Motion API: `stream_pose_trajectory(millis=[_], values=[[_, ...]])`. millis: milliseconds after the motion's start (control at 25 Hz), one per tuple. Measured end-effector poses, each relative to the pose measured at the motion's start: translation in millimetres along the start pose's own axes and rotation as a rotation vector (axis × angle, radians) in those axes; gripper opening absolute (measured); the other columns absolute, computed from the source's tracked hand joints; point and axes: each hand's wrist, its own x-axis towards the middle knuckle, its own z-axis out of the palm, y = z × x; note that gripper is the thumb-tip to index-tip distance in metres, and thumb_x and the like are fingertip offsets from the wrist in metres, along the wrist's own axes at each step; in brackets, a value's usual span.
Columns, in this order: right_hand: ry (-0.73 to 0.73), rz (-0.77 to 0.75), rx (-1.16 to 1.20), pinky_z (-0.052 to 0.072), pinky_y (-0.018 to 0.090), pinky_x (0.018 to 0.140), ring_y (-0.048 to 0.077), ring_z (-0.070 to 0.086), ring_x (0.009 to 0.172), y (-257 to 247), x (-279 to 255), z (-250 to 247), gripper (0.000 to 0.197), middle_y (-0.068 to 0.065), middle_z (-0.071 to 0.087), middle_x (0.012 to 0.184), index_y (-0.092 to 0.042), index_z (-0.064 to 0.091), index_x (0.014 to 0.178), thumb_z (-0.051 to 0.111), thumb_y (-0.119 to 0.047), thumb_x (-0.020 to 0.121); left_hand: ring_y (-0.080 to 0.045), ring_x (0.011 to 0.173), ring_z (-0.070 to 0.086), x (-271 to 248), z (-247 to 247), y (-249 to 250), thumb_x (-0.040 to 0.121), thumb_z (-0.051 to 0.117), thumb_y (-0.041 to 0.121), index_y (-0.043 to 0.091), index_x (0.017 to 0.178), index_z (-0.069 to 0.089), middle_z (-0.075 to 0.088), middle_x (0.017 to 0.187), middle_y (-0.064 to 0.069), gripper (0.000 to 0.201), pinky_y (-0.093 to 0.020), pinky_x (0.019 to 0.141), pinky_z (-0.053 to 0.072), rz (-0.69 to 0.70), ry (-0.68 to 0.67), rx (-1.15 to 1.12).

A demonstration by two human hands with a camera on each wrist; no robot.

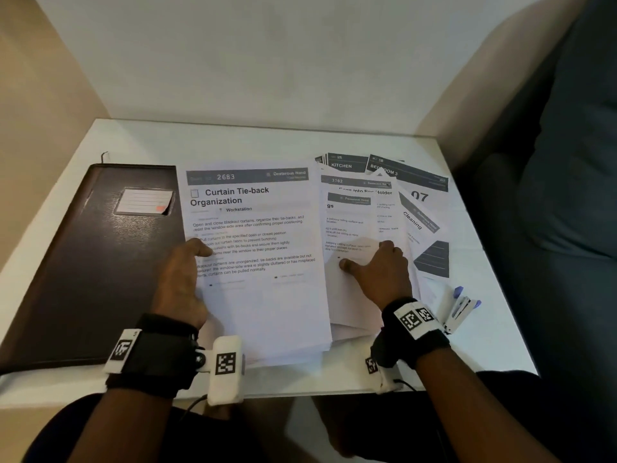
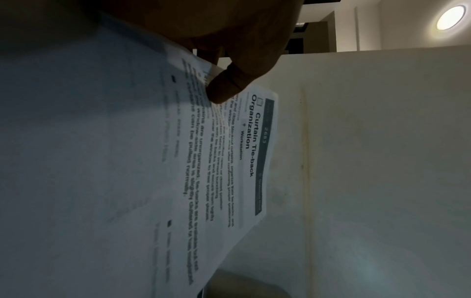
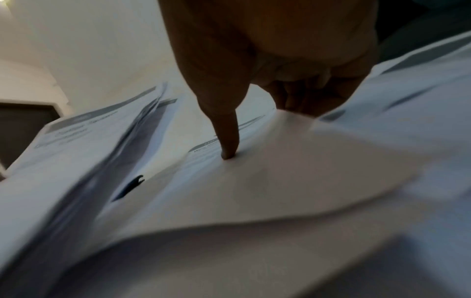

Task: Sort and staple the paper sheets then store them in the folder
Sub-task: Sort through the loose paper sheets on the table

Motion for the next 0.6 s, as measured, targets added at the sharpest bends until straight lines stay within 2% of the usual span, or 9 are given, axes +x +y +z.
stream_pose_trajectory(millis=[80,160,200,240,320,360,440,520,600], values=[[0.018,-0.015,0.203,0.054,0.045,0.095,0.030,0.061,0.117,1.5,4.1,-5.2,0.059,0.008,0.065,0.125,-0.011,0.052,0.126,0.080,-0.040,0.082,-0.035,0.118,0.068,0.2,-0.7,1.4,0.076,0.059,0.015,0.009,0.137,0.061,0.073,0.125,-0.013,0.061,-0.053,0.096,0.057,-0.016,-0.020,-0.014],[0.020,-0.089,0.344,0.056,0.041,0.090,0.025,0.067,0.107,2.0,0.5,-14.1,0.030,0.001,0.071,0.117,-0.016,0.062,0.119,0.071,-0.024,0.091,-0.031,0.109,0.073,-1.0,3.1,2.5,0.084,0.055,0.013,0.009,0.134,0.062,0.073,0.124,-0.014,0.050,-0.046,0.084,0.062,-0.038,-0.071,-0.042],[0.018,-0.129,0.397,0.058,0.043,0.089,0.023,0.069,0.103,0.5,-5.0,-18.7,0.023,-0.003,0.072,0.113,-0.019,0.066,0.117,0.067,-0.021,0.094,-0.030,0.102,0.075,-2.5,6.1,2.3,0.088,0.052,0.012,0.010,0.131,0.063,0.074,0.122,-0.013,0.045,-0.043,0.078,0.064,-0.045,-0.095,-0.051],[0.006,-0.165,0.467,0.059,0.045,0.088,0.020,0.070,0.098,-3.3,-14.3,-24.0,0.020,-0.006,0.074,0.109,-0.022,0.068,0.115,0.064,-0.019,0.096,-0.029,0.100,0.075,-2.6,8.3,1.1,0.089,0.050,0.012,0.010,0.132,0.062,0.074,0.121,-0.013,0.045,-0.042,0.075,0.064,-0.058,-0.104,-0.050],[-0.044,-0.230,0.606,0.061,0.046,0.087,0.017,0.072,0.094,-14.0,-34.4,-30.1,0.019,-0.008,0.075,0.106,-0.023,0.070,0.116,0.064,-0.018,0.098,-0.029,0.103,0.074,-2.6,13.5,-1.6,0.088,0.051,0.012,0.010,0.139,0.060,0.073,0.124,-0.013,0.052,-0.043,0.081,0.063,-0.081,-0.104,-0.046],[-0.078,-0.265,0.660,0.061,0.045,0.088,0.017,0.072,0.097,-20.7,-45.2,-31.2,0.021,-0.006,0.076,0.108,-0.022,0.070,0.118,0.064,-0.017,0.099,-0.029,0.103,0.073,-0.4,13.2,-2.7,0.088,0.052,0.012,0.010,0.140,0.060,0.073,0.124,-0.012,0.052,-0.043,0.083,0.062,-0.082,-0.092,-0.043],[-0.154,-0.323,0.756,0.059,0.047,0.092,0.022,0.072,0.105,-34.3,-63.2,-31.6,0.023,-0.002,0.076,0.114,-0.018,0.070,0.121,0.063,-0.014,0.100,-0.027,0.098,0.074,2.0,11.1,-3.4,0.089,0.053,0.013,0.010,0.137,0.061,0.075,0.121,-0.011,0.049,-0.041,0.078,0.063,-0.073,-0.058,-0.029],[-0.210,-0.361,0.816,0.056,0.053,0.096,0.029,0.070,0.111,-45.4,-73.8,-29.5,0.021,0.004,0.075,0.116,-0.014,0.070,0.120,0.060,-0.013,0.101,-0.027,0.095,0.074,3.2,9.3,-2.8,0.089,0.054,0.015,0.009,0.137,0.061,0.075,0.121,-0.012,0.050,-0.038,0.073,0.063,-0.044,-0.046,-0.029],[-0.248,-0.374,0.821,0.053,0.057,0.099,0.031,0.068,0.114,-54.3,-76.4,-26.7,0.022,0.006,0.074,0.118,-0.012,0.069,0.121,0.056,-0.012,0.104,-0.026,0.095,0.074,4.7,7.0,-3.2,0.090,0.053,0.015,0.010,0.135,0.062,0.074,0.122,-0.011,0.046,-0.038,0.074,0.061,0.001,-0.029,-0.049]])
